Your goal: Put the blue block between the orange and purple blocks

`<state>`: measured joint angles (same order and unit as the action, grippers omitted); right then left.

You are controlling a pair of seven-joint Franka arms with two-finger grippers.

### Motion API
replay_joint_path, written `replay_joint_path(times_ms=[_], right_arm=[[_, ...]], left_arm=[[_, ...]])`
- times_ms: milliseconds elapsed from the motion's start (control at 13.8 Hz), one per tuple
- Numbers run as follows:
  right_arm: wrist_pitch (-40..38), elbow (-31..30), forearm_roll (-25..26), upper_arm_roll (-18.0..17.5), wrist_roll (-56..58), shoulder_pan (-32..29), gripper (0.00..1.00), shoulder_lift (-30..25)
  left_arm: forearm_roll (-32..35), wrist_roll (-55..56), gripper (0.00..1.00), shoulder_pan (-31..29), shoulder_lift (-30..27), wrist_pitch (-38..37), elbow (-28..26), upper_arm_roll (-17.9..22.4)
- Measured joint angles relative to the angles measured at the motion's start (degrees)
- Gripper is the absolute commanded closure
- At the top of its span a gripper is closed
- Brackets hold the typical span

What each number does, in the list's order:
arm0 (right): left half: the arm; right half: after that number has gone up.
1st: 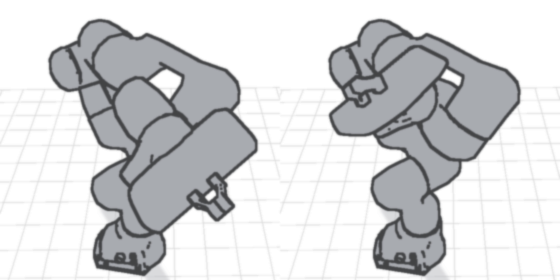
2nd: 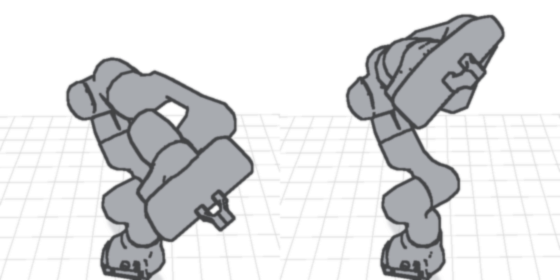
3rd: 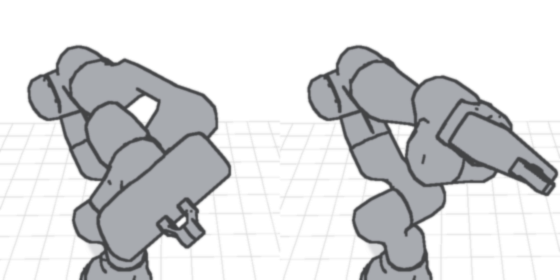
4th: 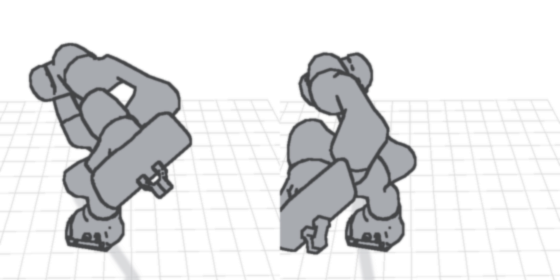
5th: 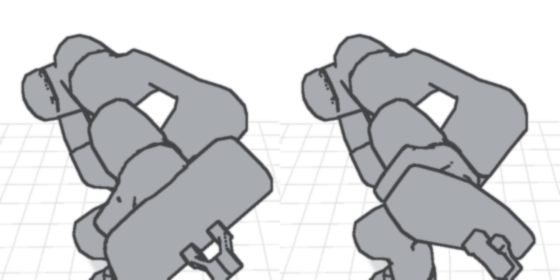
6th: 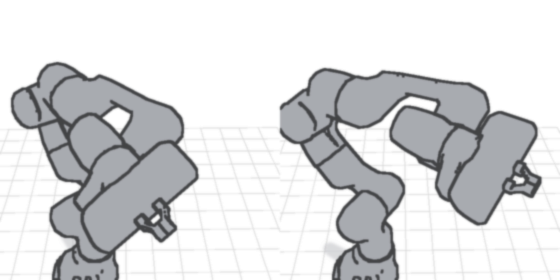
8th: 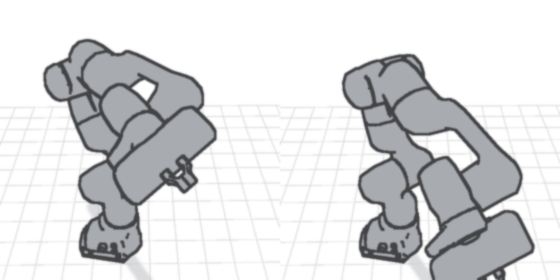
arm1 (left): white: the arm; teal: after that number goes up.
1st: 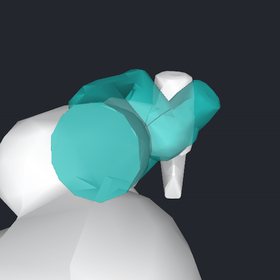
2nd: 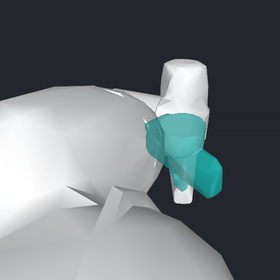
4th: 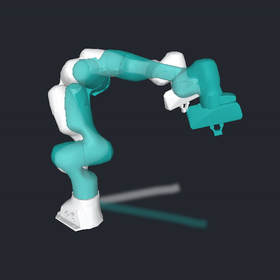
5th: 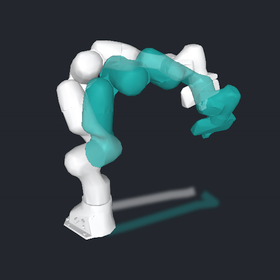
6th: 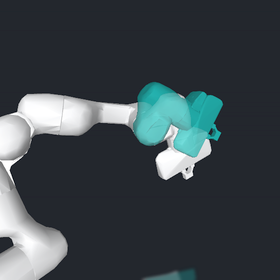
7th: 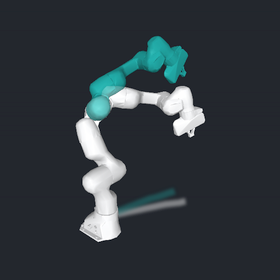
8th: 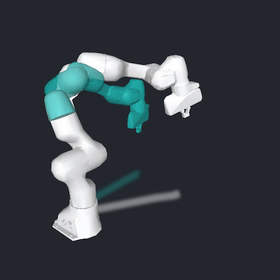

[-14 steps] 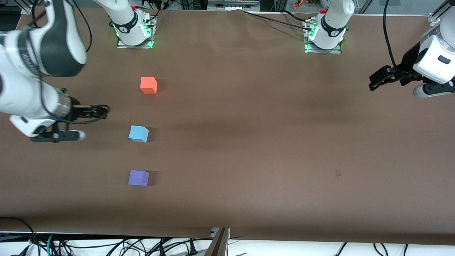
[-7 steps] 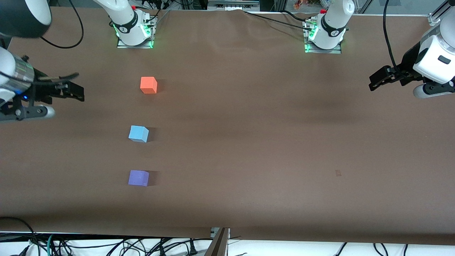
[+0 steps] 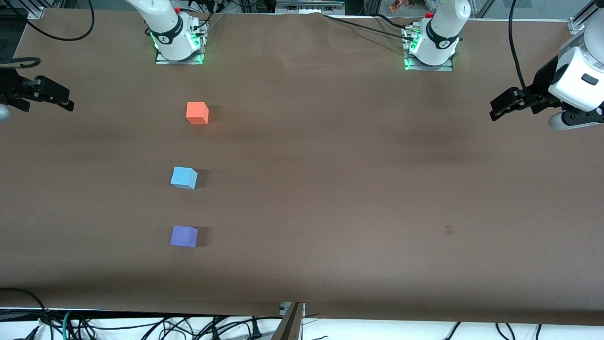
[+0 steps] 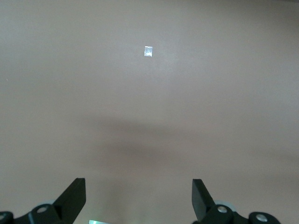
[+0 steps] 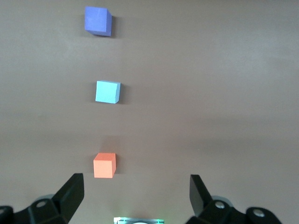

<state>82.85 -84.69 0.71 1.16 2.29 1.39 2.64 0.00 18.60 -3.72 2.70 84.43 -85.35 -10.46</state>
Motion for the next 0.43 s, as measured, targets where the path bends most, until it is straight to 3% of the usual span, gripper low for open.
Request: replay_joint_path(times_ms=[217, 434], right_arm=[[0.12, -1.52, 0.01, -2.57, -0.24, -0.01, 0.00, -0.28], [0.57, -1.64, 0.01, -2.81, -0.23, 0.01, 0.00, -0.02]], left_arm=[[0.00, 0.03, 0.00, -0.01, 0.00, -0.11, 0.00, 0.00], [0.00, 0.03, 0.00, -0.02, 0.00, -0.15, 0.00, 0.02]])
